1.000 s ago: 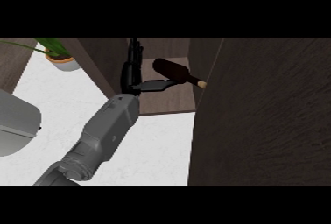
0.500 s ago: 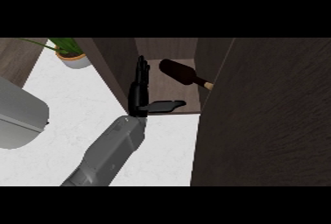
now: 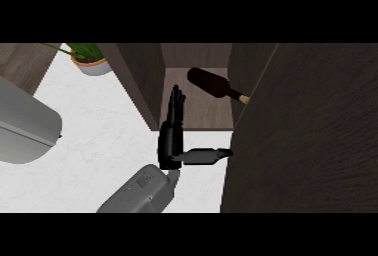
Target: Pick up the wine, place it into the cabinet and close the cabinet
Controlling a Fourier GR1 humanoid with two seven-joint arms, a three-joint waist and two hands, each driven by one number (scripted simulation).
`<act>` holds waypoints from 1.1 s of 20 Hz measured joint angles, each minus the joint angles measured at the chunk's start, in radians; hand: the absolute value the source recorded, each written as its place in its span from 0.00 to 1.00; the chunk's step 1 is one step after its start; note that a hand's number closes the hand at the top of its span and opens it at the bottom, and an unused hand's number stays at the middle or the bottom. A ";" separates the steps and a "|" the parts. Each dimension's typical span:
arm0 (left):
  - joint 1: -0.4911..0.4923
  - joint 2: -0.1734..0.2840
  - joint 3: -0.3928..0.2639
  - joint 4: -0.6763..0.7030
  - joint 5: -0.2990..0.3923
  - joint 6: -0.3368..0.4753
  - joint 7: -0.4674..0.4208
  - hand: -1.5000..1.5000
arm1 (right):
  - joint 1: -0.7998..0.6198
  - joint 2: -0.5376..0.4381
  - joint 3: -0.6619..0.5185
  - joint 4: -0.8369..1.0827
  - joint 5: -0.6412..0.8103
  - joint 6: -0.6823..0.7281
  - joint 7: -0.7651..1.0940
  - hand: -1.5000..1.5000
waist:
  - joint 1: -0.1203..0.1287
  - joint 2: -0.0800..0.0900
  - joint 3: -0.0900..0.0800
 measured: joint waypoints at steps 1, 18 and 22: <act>0.037 0.002 -0.019 -0.046 -0.014 0.015 0.004 0.00 | 0.007 -0.001 -0.006 0.000 0.000 0.004 -0.009 0.00 | 0.002 0.000 0.000; 0.436 0.185 -0.146 -0.656 -0.194 0.137 0.141 0.00 | 0.037 -0.014 -0.022 -0.005 -0.015 0.048 -0.008 0.00 | 0.002 0.002 0.000; 0.493 0.259 -0.159 -0.758 -0.208 0.106 0.156 0.00 | 0.054 -0.019 -0.018 0.002 -0.040 0.082 0.002 1.00 | 0.002 0.002 0.000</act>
